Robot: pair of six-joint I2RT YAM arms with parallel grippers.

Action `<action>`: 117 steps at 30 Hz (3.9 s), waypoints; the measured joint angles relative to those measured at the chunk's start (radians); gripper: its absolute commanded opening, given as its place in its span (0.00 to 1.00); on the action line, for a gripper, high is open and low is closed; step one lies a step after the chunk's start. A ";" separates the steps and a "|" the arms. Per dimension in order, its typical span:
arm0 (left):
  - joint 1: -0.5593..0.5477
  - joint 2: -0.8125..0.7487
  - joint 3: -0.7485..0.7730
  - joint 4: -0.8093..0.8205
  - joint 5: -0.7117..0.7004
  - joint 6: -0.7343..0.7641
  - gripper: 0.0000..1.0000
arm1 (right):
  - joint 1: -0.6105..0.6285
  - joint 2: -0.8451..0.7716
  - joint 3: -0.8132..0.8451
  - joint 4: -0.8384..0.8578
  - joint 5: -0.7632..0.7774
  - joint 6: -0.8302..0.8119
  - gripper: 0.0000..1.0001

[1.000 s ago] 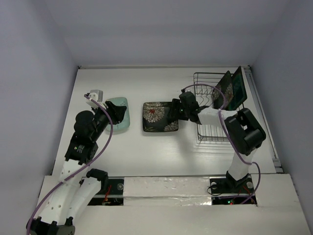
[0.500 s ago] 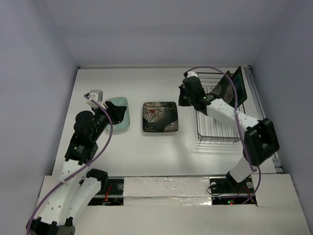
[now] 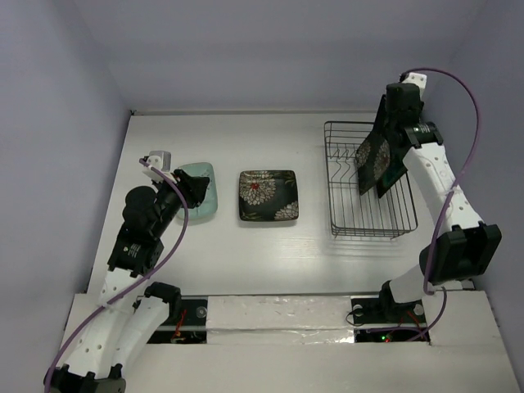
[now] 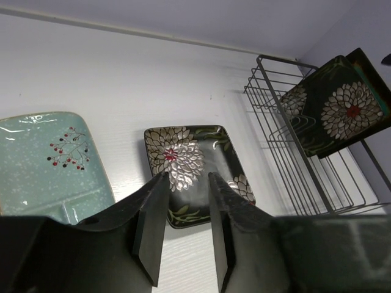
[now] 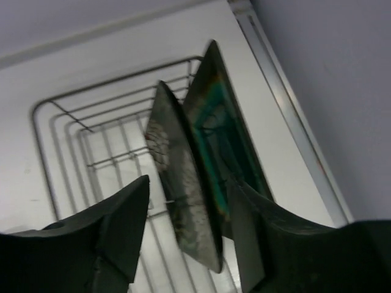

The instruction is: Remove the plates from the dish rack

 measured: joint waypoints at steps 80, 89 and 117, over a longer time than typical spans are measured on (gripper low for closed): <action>0.008 -0.014 0.000 0.000 0.004 -0.001 0.36 | 0.392 0.090 -0.574 0.763 -0.475 0.619 0.00; 0.008 -0.014 0.000 0.000 0.006 -0.001 0.36 | 0.392 0.127 -0.646 0.780 -0.484 0.628 0.00; 0.008 -0.033 0.000 0.000 0.007 -0.001 0.36 | 0.392 0.152 -0.648 0.661 -0.519 0.532 0.84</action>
